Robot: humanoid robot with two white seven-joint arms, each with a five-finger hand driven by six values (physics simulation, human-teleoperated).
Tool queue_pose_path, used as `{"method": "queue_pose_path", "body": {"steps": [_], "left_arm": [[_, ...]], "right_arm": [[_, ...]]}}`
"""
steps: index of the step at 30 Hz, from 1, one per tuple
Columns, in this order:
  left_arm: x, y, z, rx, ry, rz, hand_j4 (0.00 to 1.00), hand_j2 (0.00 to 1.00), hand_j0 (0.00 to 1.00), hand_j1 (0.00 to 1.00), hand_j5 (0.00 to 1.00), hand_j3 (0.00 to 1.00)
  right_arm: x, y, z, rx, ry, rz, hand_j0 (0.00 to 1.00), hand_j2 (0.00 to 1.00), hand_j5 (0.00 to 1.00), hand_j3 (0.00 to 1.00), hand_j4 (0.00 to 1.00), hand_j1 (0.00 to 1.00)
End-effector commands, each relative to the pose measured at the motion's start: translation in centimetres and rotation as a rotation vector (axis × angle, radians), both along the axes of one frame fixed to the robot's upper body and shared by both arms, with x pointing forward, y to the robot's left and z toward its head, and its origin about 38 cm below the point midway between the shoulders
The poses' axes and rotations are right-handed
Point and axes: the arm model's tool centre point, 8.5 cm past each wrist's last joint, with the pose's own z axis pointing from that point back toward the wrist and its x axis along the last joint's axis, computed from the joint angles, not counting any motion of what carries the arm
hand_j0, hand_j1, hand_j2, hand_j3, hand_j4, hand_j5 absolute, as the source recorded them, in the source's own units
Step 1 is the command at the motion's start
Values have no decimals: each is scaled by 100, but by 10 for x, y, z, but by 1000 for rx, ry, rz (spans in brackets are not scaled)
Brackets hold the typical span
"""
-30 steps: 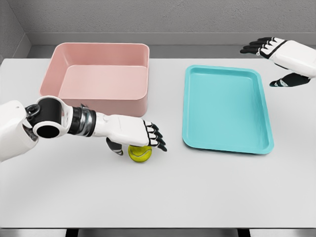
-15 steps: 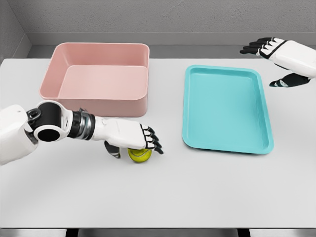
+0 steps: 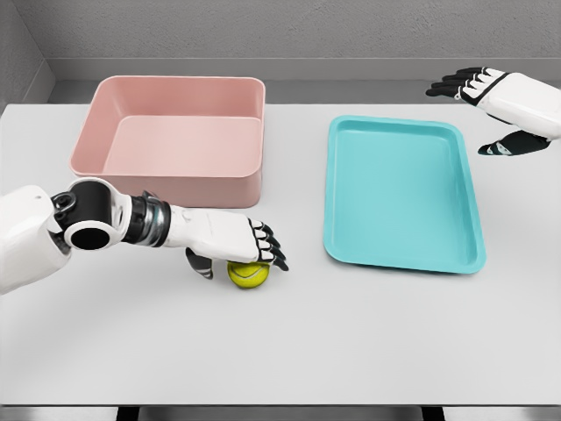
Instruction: Put the tennis from the blue tray into the pink basket with both arms
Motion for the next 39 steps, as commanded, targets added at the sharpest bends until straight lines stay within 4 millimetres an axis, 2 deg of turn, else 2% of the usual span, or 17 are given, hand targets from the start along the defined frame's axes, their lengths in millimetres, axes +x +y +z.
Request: {"method": "queue_pose_path", "body": {"steps": [1, 7, 18, 25, 27, 30, 31, 35, 39], "left_arm": [[0, -1, 0, -3, 2, 2, 100, 100, 100, 100, 100, 100], [2, -1, -8, 16, 8, 4, 100, 100, 100, 100, 100, 100], [0, -13, -9, 11, -3, -19, 100, 100, 100, 100, 100, 100], [-1, -12, -11, 12, 4, -14, 100, 100, 100, 100, 100, 100], [-1, -12, -12, 11, 7, -15, 84, 84, 84, 84, 84, 84], [-2, -12, -11, 6, 11, -17, 65, 65, 65, 65, 65, 65], [-1, -11, -12, 8, 11, -14, 63, 63, 63, 63, 63, 63], [-2, -9, -12, 9, 12, -15, 44, 44, 44, 44, 44, 44], [-2, -9, -13, 10, 14, -14, 39, 39, 39, 39, 39, 39]], "right_arm": [[0, -1, 1, 6, 0, -2, 100, 100, 100, 100, 100, 100], [0, -1, 0, 10, 0, -2, 100, 100, 100, 100, 100, 100], [0, 0, -1, 11, 0, -2, 100, 100, 100, 100, 100, 100], [-1, -1, -1, 10, 0, -3, 100, 100, 100, 100, 100, 100], [-1, -1, -1, 9, 2, -3, 100, 100, 100, 100, 100, 100], [-1, -1, 0, 10, 0, -3, 100, 100, 100, 100, 100, 100], [0, 0, -1, 11, 0, -2, 100, 100, 100, 100, 100, 100], [-1, -1, 0, 10, 0, -3, 100, 100, 100, 100, 100, 100], [0, 0, -1, 11, 0, -2, 100, 100, 100, 100, 100, 100]]}}
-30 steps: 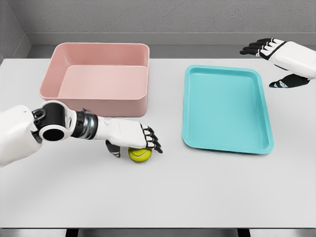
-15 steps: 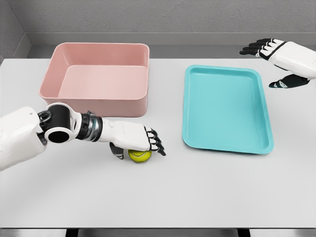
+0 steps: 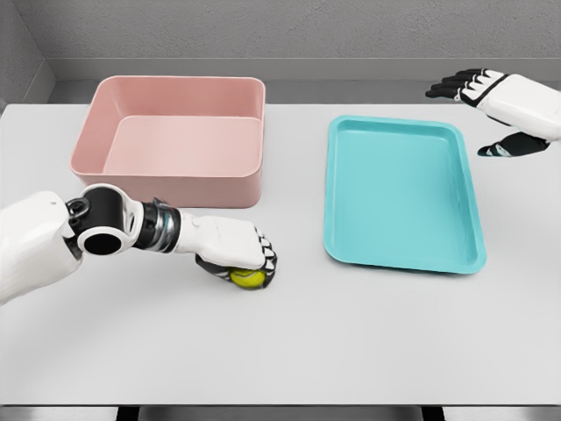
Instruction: Put the tennis from the blue tray into the pink basket with both arms
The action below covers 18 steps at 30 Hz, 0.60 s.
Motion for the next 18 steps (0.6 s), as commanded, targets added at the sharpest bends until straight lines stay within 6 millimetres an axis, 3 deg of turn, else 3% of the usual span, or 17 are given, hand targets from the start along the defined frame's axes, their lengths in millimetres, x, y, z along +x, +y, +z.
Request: {"method": "queue_pose_path", "body": {"steps": [1, 9, 18], "left_arm": [[0, 0, 0, -1, 3, 1, 39, 39, 39, 39, 39, 39], [2, 1, 9, -25, 2, 2, 39, 39, 39, 39, 39, 39], [22, 13, 48, -54, -36, 36, 39, 39, 39, 39, 39, 39]], "right_arm": [[0, 0, 2, 7, -2, -2, 100, 100, 100, 100, 100, 100], [0, -1, 1, 6, -1, -1, 100, 100, 100, 100, 100, 100], [0, -1, 1, 6, -1, -1, 100, 100, 100, 100, 100, 100]]}}
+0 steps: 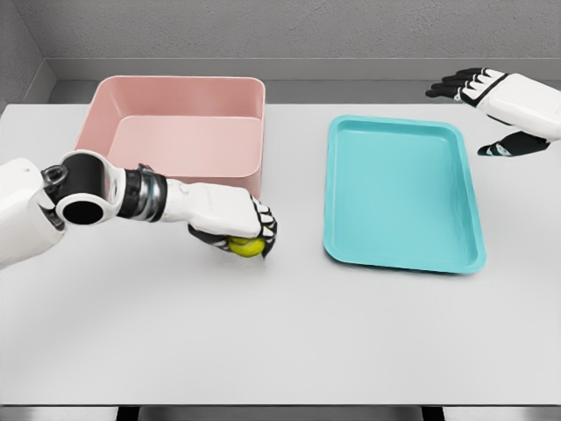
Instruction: Put the tennis from the blue tray into the pink basket with both arms
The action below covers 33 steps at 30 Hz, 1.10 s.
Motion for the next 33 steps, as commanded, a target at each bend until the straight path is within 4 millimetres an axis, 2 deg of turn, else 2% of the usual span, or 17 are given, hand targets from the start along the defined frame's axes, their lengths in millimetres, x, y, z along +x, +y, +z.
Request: {"method": "queue_pose_path", "body": {"steps": [1, 5, 11, 15, 27, 31, 33], "left_arm": [[2, 4, 2, -14, 18, 16, 39, 39, 39, 39, 39, 39], [9, 11, 16, -21, 4, 20, 39, 39, 39, 39, 39, 39], [22, 19, 23, -18, -8, 52, 39, 39, 39, 39, 39, 39], [23, 18, 29, -23, -16, 41, 39, 39, 39, 39, 39, 39], [60, 48, 60, -46, -47, 90, 38, 38, 38, 38, 38, 38], [83, 63, 73, -50, -64, 170, 38, 38, 38, 38, 38, 38], [93, 65, 69, -52, -53, 203, 38, 38, 38, 38, 38, 38]], "right_arm": [[0, -1, 0, 6, 1, -2, 100, 100, 100, 100, 100, 100], [0, -1, 1, 6, 0, -2, 100, 100, 100, 100, 100, 100], [0, -1, 0, 6, 1, -2, 100, 100, 100, 100, 100, 100], [0, -1, 0, 6, 1, -2, 100, 100, 100, 100, 100, 100], [0, 0, 2, 5, -1, 0, 100, 100, 100, 100, 100, 100], [-1, 0, 1, 5, 0, 0, 100, 100, 100, 100, 100, 100], [-1, 0, 1, 5, 0, 0, 100, 100, 100, 100, 100, 100]]}}
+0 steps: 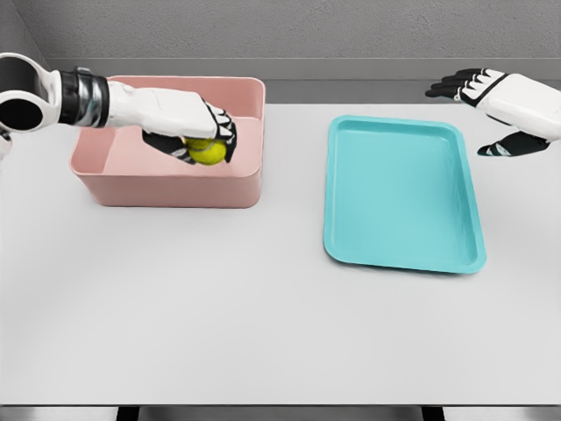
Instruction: Put the tennis from the blue tray into the pink basket with both arms
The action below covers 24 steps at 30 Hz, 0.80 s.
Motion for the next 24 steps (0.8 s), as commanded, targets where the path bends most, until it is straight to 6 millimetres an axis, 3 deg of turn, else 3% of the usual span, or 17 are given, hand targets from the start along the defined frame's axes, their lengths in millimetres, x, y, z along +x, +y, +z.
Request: {"method": "queue_pose_path", "body": {"steps": [1, 5, 8, 13, 15, 16, 24], "left_arm": [[15, 6, -8, -16, 27, 58, 38, 38, 38, 38, 38, 38], [36, 11, -11, -47, 44, 135, 38, 38, 38, 38, 38, 38], [51, 15, -26, -52, 83, 201, 38, 38, 38, 38, 38, 38], [57, 23, -21, -81, 78, 238, 40, 40, 40, 40, 40, 40], [57, 22, -21, -81, 76, 237, 94, 94, 94, 94, 94, 94], [57, 22, -22, -80, 78, 236, 100, 100, 100, 100, 100, 100], [49, 15, -19, -87, 69, 195, 100, 100, 100, 100, 100, 100]], "right_arm": [[0, -1, 1, 6, 0, -2, 100, 100, 100, 100, 100, 100], [0, -1, 1, 6, 0, -2, 100, 100, 100, 100, 100, 100], [0, -1, 1, 6, 0, -2, 100, 100, 100, 100, 100, 100], [0, 0, 2, 6, -2, 0, 100, 100, 100, 100, 100, 100], [0, 0, 2, 6, -2, 0, 100, 100, 100, 100, 100, 100], [0, 1, 1, 7, -1, 2, 100, 100, 100, 100, 100, 100], [0, 2, 1, 8, -2, 5, 100, 100, 100, 100, 100, 100]]}}
